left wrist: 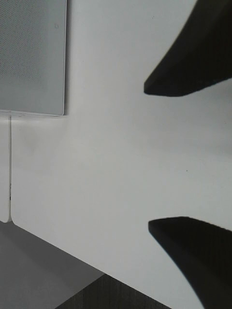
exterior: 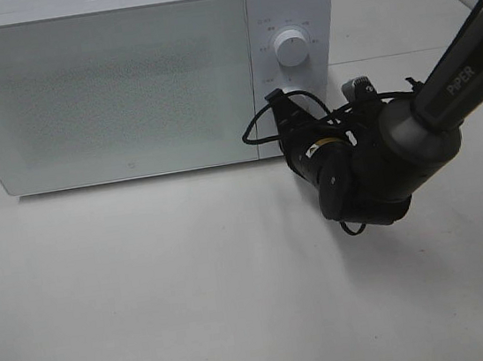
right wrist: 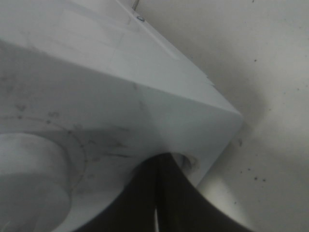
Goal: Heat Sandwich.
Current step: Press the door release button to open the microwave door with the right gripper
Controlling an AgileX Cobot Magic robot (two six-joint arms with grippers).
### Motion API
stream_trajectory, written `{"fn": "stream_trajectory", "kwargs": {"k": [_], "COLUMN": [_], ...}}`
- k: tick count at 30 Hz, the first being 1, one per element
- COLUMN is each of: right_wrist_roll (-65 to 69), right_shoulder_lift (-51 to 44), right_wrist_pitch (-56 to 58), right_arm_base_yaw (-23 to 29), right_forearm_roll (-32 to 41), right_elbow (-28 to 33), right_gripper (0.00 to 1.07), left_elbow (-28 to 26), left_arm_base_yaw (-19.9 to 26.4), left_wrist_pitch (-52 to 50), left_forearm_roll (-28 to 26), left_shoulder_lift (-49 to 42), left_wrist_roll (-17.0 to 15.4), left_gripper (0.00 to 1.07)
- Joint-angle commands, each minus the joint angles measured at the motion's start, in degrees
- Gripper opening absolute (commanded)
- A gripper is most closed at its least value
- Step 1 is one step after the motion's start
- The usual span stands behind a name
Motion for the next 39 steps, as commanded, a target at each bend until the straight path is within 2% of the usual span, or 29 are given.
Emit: {"fn": "stream_trajectory", "kwargs": {"k": [1,6,14,39], "right_wrist_roll": [0.2,0.2,-0.1,-0.3], "right_shoulder_lift": [-1.1,-1.1,-1.1,-1.1], "right_wrist_pitch": [-11.3,-11.6,-12.9,-12.5], "right_arm_base_yaw": [-2.9,-3.3,-4.9,-5.9], "right_forearm_roll": [-1.8,-3.5,-5.6,-6.1], "right_elbow": [-3.4,-5.5,-5.7,-5.7], "right_gripper": [0.0,0.0,0.0,0.0], "left_elbow": [0.1,0.1,0.1,0.1], "left_arm_base_yaw": [-0.4,-0.4,-0.4,-0.4], "left_wrist_pitch": [-0.8,-0.8,-0.8,-0.8], "left_forearm_roll": [0.2,0.2,0.2,0.2], "left_shoulder_lift": [-0.9,-0.9,-0.9,-0.9], "left_wrist_roll": [-0.2,-0.2,-0.2,-0.2], "left_gripper": [0.68,0.68,0.68,0.68]}}
